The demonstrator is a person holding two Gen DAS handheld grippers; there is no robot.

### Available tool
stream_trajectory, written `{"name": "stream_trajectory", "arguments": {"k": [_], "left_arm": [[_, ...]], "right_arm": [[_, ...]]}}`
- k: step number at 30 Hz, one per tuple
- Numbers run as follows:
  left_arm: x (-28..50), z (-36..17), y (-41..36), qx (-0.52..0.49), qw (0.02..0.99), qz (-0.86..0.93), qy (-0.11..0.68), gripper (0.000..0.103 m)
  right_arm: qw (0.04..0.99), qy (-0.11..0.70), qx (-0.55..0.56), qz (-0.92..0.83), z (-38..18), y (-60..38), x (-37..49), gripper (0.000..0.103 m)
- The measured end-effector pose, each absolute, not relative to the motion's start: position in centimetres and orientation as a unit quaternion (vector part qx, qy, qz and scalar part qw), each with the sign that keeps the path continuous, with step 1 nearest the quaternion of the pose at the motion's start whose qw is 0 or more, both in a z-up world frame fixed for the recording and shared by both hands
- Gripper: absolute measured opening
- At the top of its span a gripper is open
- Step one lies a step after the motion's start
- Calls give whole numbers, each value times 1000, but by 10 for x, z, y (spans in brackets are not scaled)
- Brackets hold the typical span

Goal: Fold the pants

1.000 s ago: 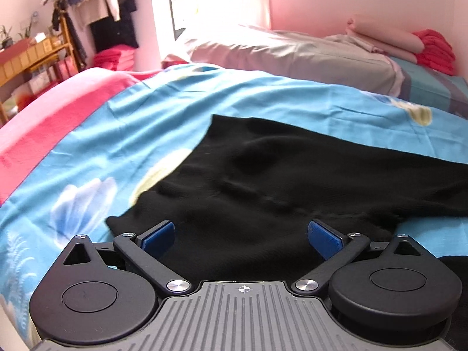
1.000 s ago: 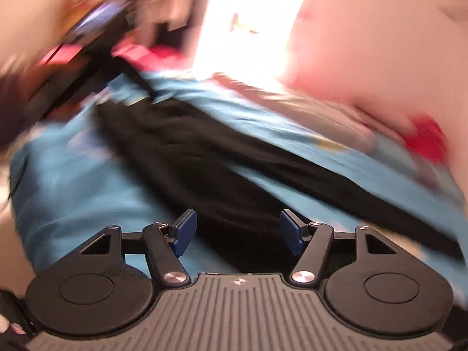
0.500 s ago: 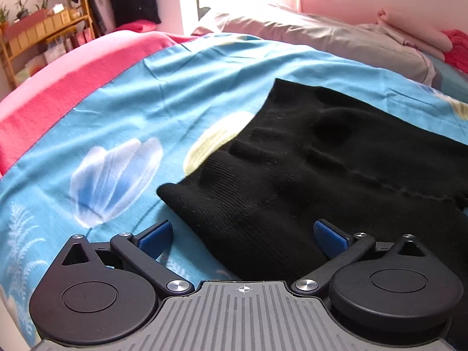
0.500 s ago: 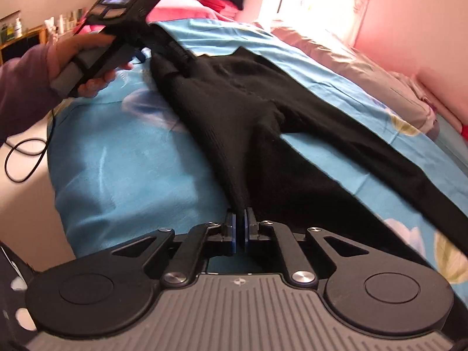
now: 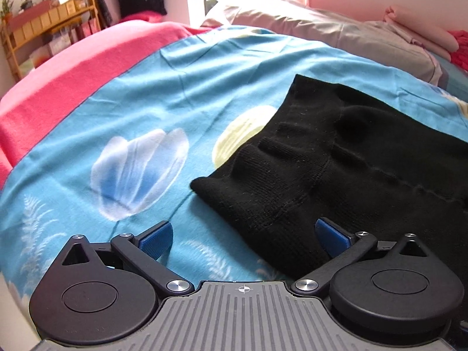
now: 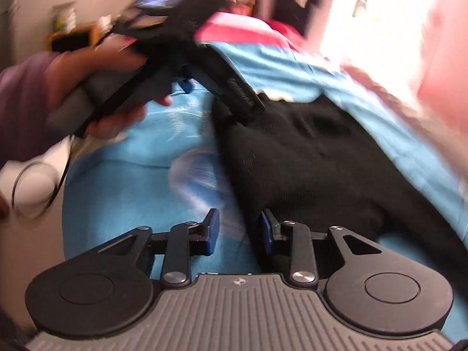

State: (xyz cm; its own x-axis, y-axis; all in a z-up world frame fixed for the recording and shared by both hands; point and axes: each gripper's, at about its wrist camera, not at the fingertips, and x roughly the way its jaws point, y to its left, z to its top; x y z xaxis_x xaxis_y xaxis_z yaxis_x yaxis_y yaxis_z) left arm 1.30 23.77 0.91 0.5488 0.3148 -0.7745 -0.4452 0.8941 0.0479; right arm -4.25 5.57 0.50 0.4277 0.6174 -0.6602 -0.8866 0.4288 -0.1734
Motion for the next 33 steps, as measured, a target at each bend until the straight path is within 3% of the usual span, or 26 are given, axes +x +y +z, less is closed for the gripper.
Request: {"name": "stream_trajectory", "arguments": {"k": [1,3,4,5,12,15,16,18,19,20,21,22,23,25,29,33], "left_arm": [[10,17,238,-78,878,216,419,103],[5,36,233,-56,887,223,400,103],[4,46,229,-40,893,229,385,103],[5,56,226,-28,899,232,371,103],[97,71,188,-30,919,162,358,103],[162,47,174,-69,909,129,390,103],[179,34,172,-81,903,124,403,103],[207,6,176,-101,882,133,441,103],[213,-11,181,-108,871,138,458,103],[212,-21,185,-103,873,142,454,103],[207,-23,183,-88,887,139,432,103],[204,-26,180,-80,891,137,425,103],[202,-27,177,-70,894,137,421,103],[205,-29,172,-59,896,141,417,103],[208,-34,172,-55,897,148,412,103],[207,-29,172,-56,900,150,406,103]], "right_arm": [[807,271,-230,472,14,43,-34,34],[831,286,-156,451,32,14,-7,42],[851,284,-122,424,40,-4,7,57],[867,281,-96,401,46,-19,21,64],[913,314,89,246,52,-114,139,65],[906,336,127,223,37,-133,180,65],[899,356,135,218,29,-140,195,70],[874,411,151,212,6,-166,212,67],[872,426,146,190,-3,-180,219,50],[879,424,143,166,-8,-202,222,9],[878,421,168,154,-9,-229,223,1],[874,420,206,133,-9,-257,221,15],[881,406,228,86,-4,-285,215,45],[904,356,237,-14,14,-336,191,65],[881,328,313,-133,19,-400,157,65],[865,342,332,-156,-4,-415,180,64]]}}
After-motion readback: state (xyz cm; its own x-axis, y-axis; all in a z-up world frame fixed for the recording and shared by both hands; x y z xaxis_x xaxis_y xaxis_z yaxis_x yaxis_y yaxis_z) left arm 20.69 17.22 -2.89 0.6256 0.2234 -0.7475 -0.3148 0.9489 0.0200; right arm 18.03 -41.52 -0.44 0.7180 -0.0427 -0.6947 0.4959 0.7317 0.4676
